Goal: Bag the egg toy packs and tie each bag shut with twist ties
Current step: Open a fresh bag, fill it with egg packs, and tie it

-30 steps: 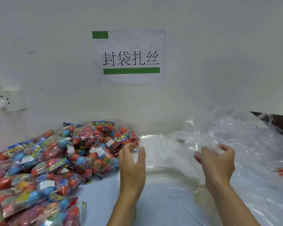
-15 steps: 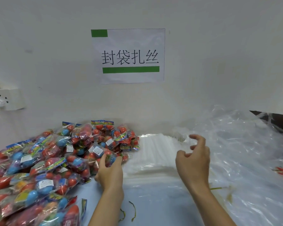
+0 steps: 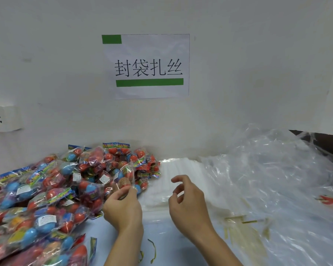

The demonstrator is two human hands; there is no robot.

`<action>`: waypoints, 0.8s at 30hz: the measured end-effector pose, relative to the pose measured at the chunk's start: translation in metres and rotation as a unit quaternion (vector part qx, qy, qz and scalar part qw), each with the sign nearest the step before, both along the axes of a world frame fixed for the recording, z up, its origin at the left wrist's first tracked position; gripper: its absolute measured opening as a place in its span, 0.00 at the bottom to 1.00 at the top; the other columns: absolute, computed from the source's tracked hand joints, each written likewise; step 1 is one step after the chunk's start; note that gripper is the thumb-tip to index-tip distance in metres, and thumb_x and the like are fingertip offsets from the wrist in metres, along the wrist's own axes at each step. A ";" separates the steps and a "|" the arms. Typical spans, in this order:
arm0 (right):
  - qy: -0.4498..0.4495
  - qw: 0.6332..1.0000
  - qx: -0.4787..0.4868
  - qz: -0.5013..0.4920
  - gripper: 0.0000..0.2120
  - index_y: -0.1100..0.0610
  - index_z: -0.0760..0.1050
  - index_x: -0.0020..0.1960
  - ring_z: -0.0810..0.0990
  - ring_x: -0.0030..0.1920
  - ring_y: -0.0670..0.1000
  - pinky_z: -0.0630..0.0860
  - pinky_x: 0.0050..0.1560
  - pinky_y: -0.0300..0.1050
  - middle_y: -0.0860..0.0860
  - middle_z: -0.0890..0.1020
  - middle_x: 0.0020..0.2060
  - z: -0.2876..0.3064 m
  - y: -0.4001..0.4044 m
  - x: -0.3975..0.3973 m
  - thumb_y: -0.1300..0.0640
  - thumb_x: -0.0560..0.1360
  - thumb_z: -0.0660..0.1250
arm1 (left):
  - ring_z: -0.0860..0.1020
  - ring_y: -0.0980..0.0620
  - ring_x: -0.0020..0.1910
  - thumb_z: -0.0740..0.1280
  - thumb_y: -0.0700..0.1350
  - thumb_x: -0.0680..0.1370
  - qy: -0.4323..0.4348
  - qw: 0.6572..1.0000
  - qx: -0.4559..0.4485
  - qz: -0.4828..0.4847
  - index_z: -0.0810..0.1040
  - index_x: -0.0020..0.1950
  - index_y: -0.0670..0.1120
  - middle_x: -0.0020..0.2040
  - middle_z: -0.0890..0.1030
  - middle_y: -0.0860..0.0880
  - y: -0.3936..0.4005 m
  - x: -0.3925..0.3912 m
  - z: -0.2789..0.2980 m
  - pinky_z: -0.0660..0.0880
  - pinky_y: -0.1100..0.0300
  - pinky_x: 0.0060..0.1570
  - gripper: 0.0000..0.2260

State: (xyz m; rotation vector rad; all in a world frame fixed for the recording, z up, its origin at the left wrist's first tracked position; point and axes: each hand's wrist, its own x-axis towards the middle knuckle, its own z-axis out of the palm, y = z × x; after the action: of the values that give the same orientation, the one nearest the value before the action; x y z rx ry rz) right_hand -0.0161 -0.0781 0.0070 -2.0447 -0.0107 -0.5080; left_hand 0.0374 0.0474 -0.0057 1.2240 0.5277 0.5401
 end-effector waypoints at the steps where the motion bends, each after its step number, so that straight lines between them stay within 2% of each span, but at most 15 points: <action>1: 0.002 1.000 0.003 0.002 0.17 0.42 0.69 0.57 0.78 0.41 0.45 0.74 0.42 0.38 0.43 0.76 0.44 0.000 0.000 0.000 0.62 0.77 0.61 | 0.79 0.45 0.44 0.73 0.36 0.74 -0.001 1.000 0.000 0.007 0.79 0.40 0.49 0.44 0.83 0.45 0.000 0.001 0.000 0.72 0.58 0.39 0.08; 2: 0.004 1.000 0.008 0.002 0.17 0.42 0.69 0.57 0.78 0.41 0.45 0.74 0.42 0.38 0.43 0.76 0.45 0.000 -0.001 0.000 0.63 0.77 0.61 | 0.79 0.45 0.43 0.72 0.35 0.74 -0.002 1.000 -0.006 0.010 0.78 0.42 0.49 0.42 0.82 0.46 -0.001 0.000 0.000 0.72 0.58 0.39 0.09; 4: 0.005 1.000 0.019 0.002 0.17 0.42 0.68 0.58 0.78 0.40 0.46 0.75 0.41 0.40 0.44 0.75 0.45 0.000 -0.002 0.001 0.63 0.77 0.61 | 0.77 0.47 0.41 0.72 0.34 0.73 0.012 0.999 -0.038 0.012 0.73 0.53 0.45 0.40 0.78 0.50 -0.002 0.000 0.001 0.70 0.58 0.37 0.14; 6: 0.004 1.000 0.025 0.001 0.17 0.43 0.69 0.58 0.78 0.40 0.46 0.75 0.41 0.41 0.44 0.76 0.45 0.000 -0.002 0.001 0.63 0.77 0.61 | 0.76 0.44 0.43 0.71 0.35 0.73 0.024 0.996 -0.084 0.006 0.70 0.63 0.41 0.46 0.77 0.46 -0.004 0.000 -0.001 0.68 0.59 0.34 0.20; 7: 0.003 1.000 0.028 0.000 0.17 0.43 0.69 0.58 0.78 0.40 0.47 0.75 0.41 0.42 0.44 0.76 0.45 -0.001 -0.002 0.001 0.63 0.77 0.61 | 0.77 0.42 0.45 0.71 0.35 0.74 0.025 0.994 -0.102 -0.008 0.71 0.64 0.39 0.50 0.79 0.43 -0.004 0.000 -0.001 0.68 0.58 0.34 0.20; 8: 0.003 0.999 0.032 -0.002 0.16 0.43 0.69 0.58 0.78 0.39 0.46 0.75 0.41 0.42 0.44 0.76 0.45 -0.001 -0.002 0.002 0.63 0.77 0.61 | 0.78 0.41 0.47 0.70 0.36 0.74 0.024 0.993 -0.109 -0.027 0.73 0.64 0.37 0.53 0.80 0.41 -0.004 0.001 -0.001 0.71 0.58 0.36 0.19; 11: 0.008 0.999 0.049 -0.008 0.16 0.45 0.71 0.58 0.77 0.38 0.45 0.74 0.40 0.40 0.45 0.76 0.45 -0.001 -0.003 0.003 0.63 0.76 0.61 | 0.79 0.44 0.52 0.71 0.36 0.74 0.015 0.993 -0.106 -0.056 0.77 0.65 0.36 0.56 0.82 0.42 -0.007 0.001 0.003 0.75 0.54 0.52 0.19; 13: 0.011 0.998 0.067 -0.017 0.15 0.47 0.73 0.59 0.77 0.38 0.43 0.72 0.38 0.33 0.44 0.77 0.45 -0.001 -0.005 0.003 0.63 0.77 0.62 | 0.78 0.47 0.48 0.71 0.36 0.74 0.001 0.992 -0.107 -0.072 0.78 0.65 0.38 0.55 0.82 0.43 -0.012 0.000 0.005 0.75 0.53 0.55 0.19; 15: 0.016 0.995 0.098 -0.025 0.13 0.48 0.75 0.60 0.78 0.40 0.38 0.72 0.35 0.29 0.43 0.78 0.47 0.002 -0.006 0.004 0.60 0.79 0.63 | 0.76 0.50 0.44 0.70 0.35 0.75 -0.021 0.989 -0.109 -0.096 0.79 0.64 0.38 0.51 0.82 0.43 -0.018 -0.004 0.009 0.73 0.57 0.51 0.17; 17: 0.039 0.988 0.147 -0.024 0.10 0.49 0.75 0.61 0.80 0.45 0.38 0.76 0.43 0.30 0.43 0.79 0.51 0.006 -0.008 0.004 0.54 0.81 0.63 | 0.75 0.51 0.41 0.69 0.33 0.76 -0.039 0.986 -0.100 -0.130 0.78 0.63 0.38 0.49 0.82 0.41 -0.022 -0.008 0.013 0.72 0.58 0.50 0.15; 19: 0.072 0.970 0.234 0.007 0.09 0.49 0.77 0.57 0.82 0.53 0.47 0.81 0.57 0.47 0.47 0.81 0.55 0.010 -0.012 0.005 0.47 0.82 0.62 | 0.76 0.55 0.35 0.68 0.32 0.76 -0.054 0.982 -0.066 -0.169 0.78 0.61 0.39 0.43 0.82 0.44 -0.027 -0.014 0.017 0.74 0.64 0.45 0.14; 20: 0.086 0.953 0.289 0.039 0.10 0.47 0.78 0.54 0.83 0.53 0.51 0.81 0.57 0.52 0.49 0.81 0.55 0.013 -0.015 0.004 0.44 0.82 0.61 | 0.76 0.58 0.31 0.67 0.31 0.76 -0.065 0.979 -0.037 -0.187 0.79 0.59 0.41 0.38 0.81 0.46 -0.030 -0.018 0.019 0.74 0.67 0.38 0.13; 22: 0.094 0.925 0.354 0.096 0.12 0.47 0.81 0.52 0.85 0.52 0.54 0.82 0.54 0.54 0.51 0.84 0.53 0.018 -0.020 0.004 0.41 0.80 0.63 | 0.75 0.60 0.27 0.67 0.28 0.73 -0.087 0.968 0.037 -0.231 0.80 0.55 0.43 0.32 0.80 0.49 -0.038 -0.026 0.021 0.71 0.71 0.29 0.15; 24: 0.071 0.917 0.379 0.105 0.11 0.51 0.81 0.55 0.86 0.50 0.56 0.83 0.50 0.53 0.54 0.86 0.50 0.020 -0.020 0.004 0.46 0.78 0.69 | 0.76 0.60 0.29 0.66 0.27 0.73 -0.104 0.950 0.096 -0.279 0.80 0.54 0.47 0.30 0.78 0.51 -0.049 -0.035 0.023 0.72 0.70 0.29 0.17</action>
State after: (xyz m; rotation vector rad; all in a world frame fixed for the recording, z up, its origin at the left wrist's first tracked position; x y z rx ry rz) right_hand -0.0118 -0.0986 0.0272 -1.2889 0.0471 -0.1751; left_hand 0.0029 -0.0019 0.0171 1.4093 -0.0631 0.2319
